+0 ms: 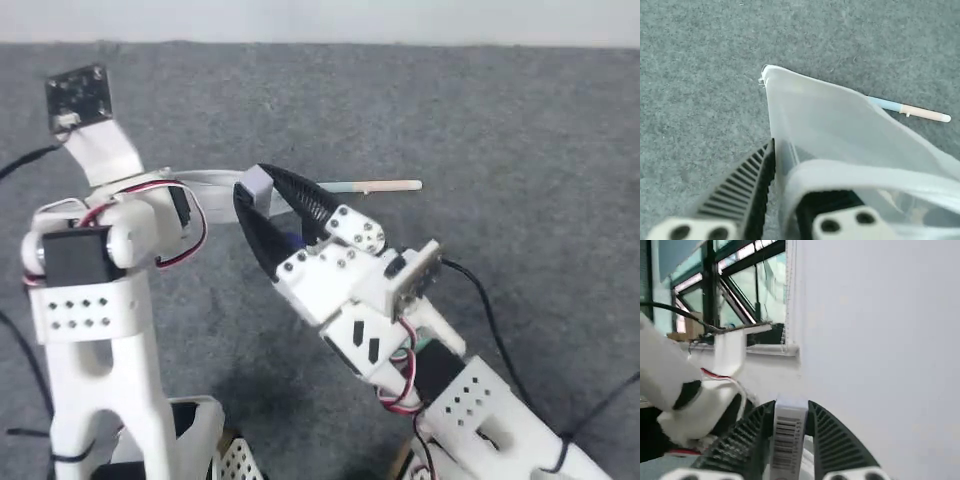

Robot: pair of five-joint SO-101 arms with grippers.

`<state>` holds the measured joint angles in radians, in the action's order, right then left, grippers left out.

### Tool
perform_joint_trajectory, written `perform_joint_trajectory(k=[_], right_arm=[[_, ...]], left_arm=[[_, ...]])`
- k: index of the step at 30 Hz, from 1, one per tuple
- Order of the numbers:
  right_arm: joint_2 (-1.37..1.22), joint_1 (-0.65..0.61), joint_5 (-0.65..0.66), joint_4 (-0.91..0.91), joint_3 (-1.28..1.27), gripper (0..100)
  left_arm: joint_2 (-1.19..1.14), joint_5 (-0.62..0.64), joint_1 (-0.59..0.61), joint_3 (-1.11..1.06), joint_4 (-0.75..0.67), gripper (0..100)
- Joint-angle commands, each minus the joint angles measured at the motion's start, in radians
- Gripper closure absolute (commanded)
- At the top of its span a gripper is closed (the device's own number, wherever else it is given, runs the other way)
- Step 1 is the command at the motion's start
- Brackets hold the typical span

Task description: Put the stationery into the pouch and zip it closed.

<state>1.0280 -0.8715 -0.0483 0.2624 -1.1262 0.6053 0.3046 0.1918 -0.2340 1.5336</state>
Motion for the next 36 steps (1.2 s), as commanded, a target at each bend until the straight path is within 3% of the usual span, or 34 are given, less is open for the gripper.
perform_joint_trajectory(k=[1,8,14,20,27,33,36], right_arm=[[0.022,-0.050,0.018,0.085,-0.017,99.2],[-0.002,-0.054,0.020,0.251,-0.101,99.2],[-0.194,-0.051,0.021,0.426,-0.103,99.2],[-0.394,-0.022,0.147,0.677,-0.123,99.2],[-0.579,-0.022,0.155,0.849,-0.127,99.2],[-0.619,-0.021,0.170,0.974,-0.137,99.2],[-0.581,-0.028,0.276,1.050,-0.170,99.2]], left_arm=[[0.005,0.020,0.000,0.024,-0.035,99],[0.006,0.015,-0.002,0.024,-0.037,99],[0.006,0.015,-0.002,0.008,-0.038,99],[0.012,0.015,-0.003,-0.042,-0.094,99],[0.006,0.015,-0.003,-0.048,-0.095,99],[0.006,0.015,-0.002,-0.050,-0.094,99],[0.011,0.015,-0.002,-0.068,-0.109,99]])
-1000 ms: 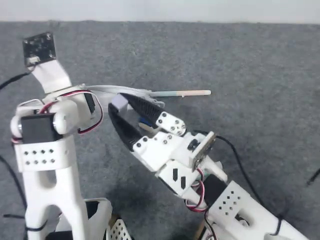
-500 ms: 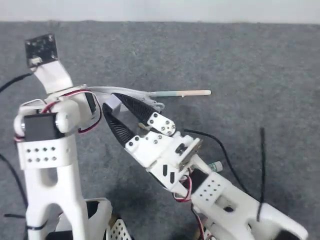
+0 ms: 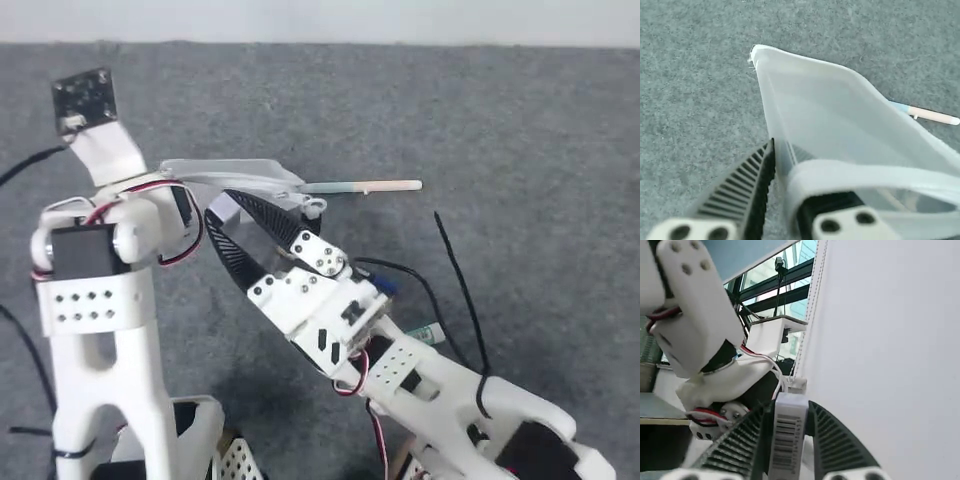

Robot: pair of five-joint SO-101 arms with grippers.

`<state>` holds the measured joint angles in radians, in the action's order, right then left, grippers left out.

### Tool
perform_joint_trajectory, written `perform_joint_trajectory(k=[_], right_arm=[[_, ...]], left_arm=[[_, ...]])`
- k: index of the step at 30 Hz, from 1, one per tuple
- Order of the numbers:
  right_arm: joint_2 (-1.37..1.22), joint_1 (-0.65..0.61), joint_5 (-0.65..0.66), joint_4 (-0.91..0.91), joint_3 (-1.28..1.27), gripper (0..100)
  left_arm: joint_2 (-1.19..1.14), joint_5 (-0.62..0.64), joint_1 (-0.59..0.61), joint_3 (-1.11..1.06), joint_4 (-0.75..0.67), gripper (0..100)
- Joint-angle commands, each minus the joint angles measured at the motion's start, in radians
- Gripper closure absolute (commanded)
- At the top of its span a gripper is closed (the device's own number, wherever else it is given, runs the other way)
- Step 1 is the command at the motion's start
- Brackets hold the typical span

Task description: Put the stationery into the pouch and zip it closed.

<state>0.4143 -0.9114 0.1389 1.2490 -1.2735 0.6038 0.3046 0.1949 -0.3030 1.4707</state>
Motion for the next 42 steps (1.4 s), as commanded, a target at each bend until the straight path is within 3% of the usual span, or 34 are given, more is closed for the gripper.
perform_joint_trajectory(k=[1,22,29,37,42], right_arm=[[0.041,0.012,0.117,0.073,-0.028,99.2],[-0.137,0.073,0.124,0.047,0.127,99.2],[-0.297,0.067,0.130,0.156,0.143,99.2],[-0.341,0.067,0.130,0.153,0.135,98.7],[-0.331,0.065,0.130,0.160,0.100,86.9]], left_arm=[[0.014,0.015,-0.006,-0.004,-0.051,99],[0.014,0.014,-0.048,-0.027,-0.060,99],[0.012,0.014,-0.043,-0.031,-0.060,99],[0.011,0.014,-0.041,-0.031,-0.060,99],[0.009,0.014,-0.041,-0.031,-0.060,99]])
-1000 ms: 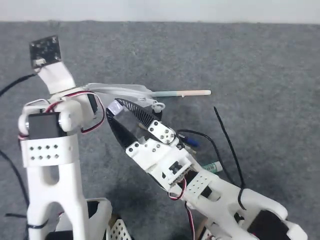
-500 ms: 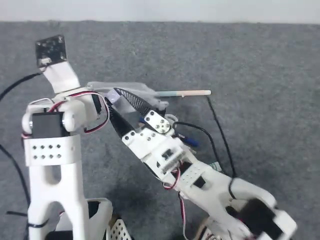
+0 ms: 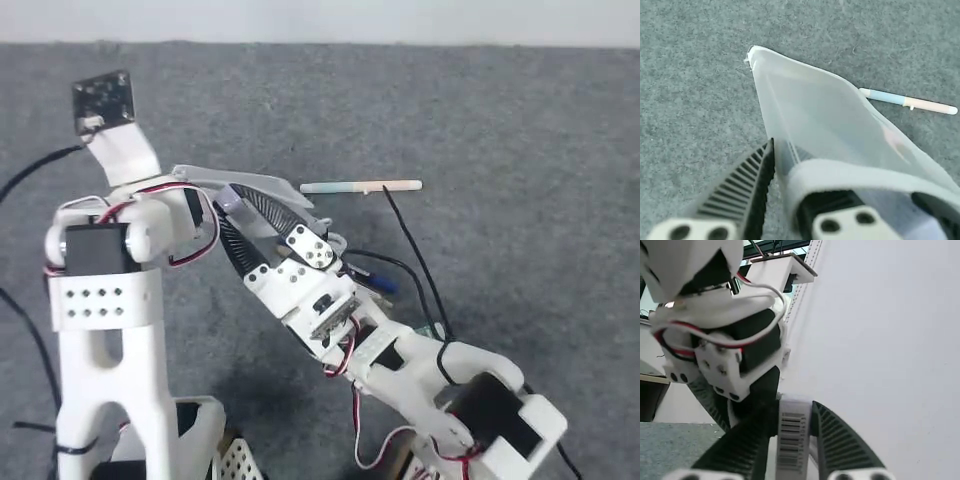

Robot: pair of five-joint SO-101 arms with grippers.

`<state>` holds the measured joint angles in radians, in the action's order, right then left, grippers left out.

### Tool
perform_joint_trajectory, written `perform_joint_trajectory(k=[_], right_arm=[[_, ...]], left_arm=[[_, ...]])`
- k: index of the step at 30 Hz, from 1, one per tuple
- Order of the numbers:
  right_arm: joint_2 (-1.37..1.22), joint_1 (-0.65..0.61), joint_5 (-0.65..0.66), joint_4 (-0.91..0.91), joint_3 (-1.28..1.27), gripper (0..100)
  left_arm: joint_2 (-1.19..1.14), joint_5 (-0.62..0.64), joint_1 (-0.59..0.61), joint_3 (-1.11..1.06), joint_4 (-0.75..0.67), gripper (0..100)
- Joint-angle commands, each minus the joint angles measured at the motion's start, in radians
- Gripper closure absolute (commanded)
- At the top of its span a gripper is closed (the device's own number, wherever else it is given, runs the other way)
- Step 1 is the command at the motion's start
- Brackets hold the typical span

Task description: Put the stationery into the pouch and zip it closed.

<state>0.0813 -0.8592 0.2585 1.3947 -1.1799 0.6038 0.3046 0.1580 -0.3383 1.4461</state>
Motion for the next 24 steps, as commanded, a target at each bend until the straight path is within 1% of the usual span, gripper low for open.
perform_joint_trajectory(k=[1,5,7,12,14,18,21,24], right_arm=[[0.002,0.013,0.011,0.015,0.003,85.3],[0.004,0.013,0.012,0.016,-0.008,87.3],[0.021,0.013,0.012,0.010,-0.012,87.7],[0.139,0.013,0.011,-0.001,-0.077,87.9],[0.194,0.013,0.006,-0.070,-0.091,87.9],[0.291,0.015,-0.005,-0.263,-0.094,87.9],[0.361,0.021,-0.071,-0.377,-0.097,87.9],[0.453,0.039,-0.094,-0.533,-0.094,87.7]], left_arm=[[0.009,0.014,-0.005,0.002,-0.035,99],[0.008,0.014,-0.002,0.002,-0.035,99],[0.008,0.014,0.018,0.002,-0.035,99],[0.012,0.014,0.041,-0.019,-0.064,99],[0.014,0.014,0.043,-0.025,-0.071,99],[0.014,0.014,0.044,-0.028,-0.071,99],[0.014,0.014,0.044,-0.028,-0.071,99],[0.014,0.014,0.060,-0.028,-0.071,99]])
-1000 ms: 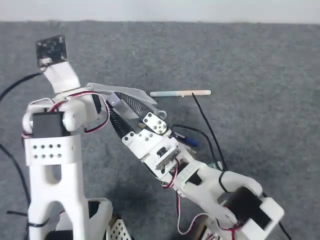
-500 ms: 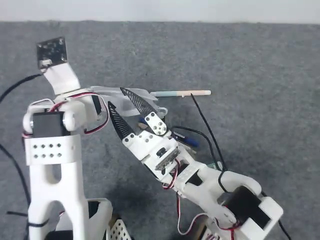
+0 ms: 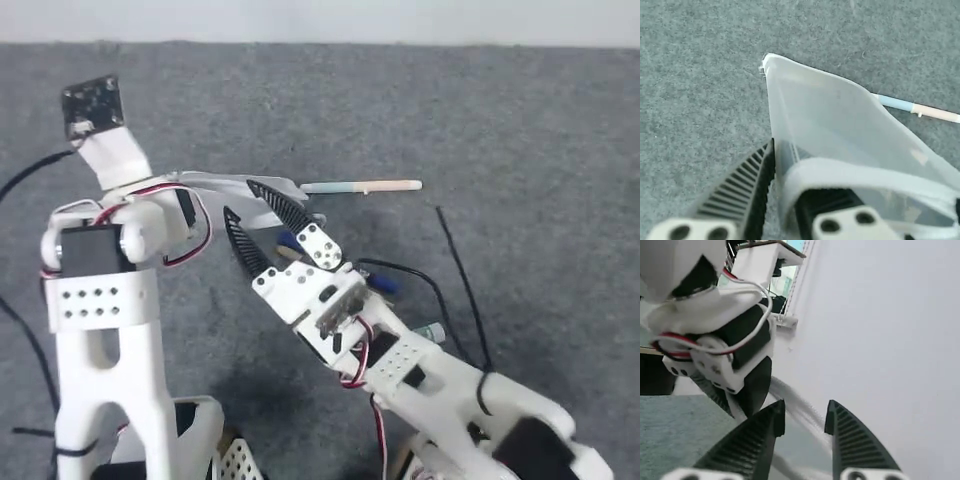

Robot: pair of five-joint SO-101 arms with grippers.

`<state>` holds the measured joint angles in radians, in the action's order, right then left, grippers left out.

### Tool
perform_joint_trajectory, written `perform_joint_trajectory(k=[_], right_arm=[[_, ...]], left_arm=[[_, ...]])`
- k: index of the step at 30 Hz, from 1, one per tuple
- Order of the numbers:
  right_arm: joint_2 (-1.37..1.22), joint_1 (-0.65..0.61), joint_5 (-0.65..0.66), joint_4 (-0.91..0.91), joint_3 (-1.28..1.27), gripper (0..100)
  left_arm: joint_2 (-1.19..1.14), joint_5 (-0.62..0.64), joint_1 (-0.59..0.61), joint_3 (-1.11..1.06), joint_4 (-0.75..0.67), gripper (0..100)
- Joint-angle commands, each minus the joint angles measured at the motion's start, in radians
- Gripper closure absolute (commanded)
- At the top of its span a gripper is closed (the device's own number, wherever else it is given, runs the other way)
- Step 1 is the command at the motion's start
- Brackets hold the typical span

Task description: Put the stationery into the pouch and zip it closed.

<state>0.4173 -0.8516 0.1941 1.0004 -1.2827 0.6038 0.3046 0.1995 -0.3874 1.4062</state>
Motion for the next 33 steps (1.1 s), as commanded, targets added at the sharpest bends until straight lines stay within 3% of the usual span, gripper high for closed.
perform_joint_trajectory(k=[1,6,16,27,33], right_arm=[[0.151,0.036,-0.029,-0.211,0.014,87.6],[0.334,0.067,-0.046,-0.636,0.081,87.6],[0.461,0.262,-0.308,-1.446,0.459,87.6],[0.107,0.390,-0.322,-1.765,0.787,87.6],[-0.010,0.453,-0.400,-2.098,0.945,87.5]], left_arm=[[0.014,0.014,0.032,0.021,-0.032,99],[0.008,0.021,0.107,0.019,-0.052,99],[0.008,0.040,0.158,0.019,-0.054,99],[0.008,0.040,0.161,0.019,-0.054,99],[0.008,0.040,0.161,0.007,-0.054,99]])
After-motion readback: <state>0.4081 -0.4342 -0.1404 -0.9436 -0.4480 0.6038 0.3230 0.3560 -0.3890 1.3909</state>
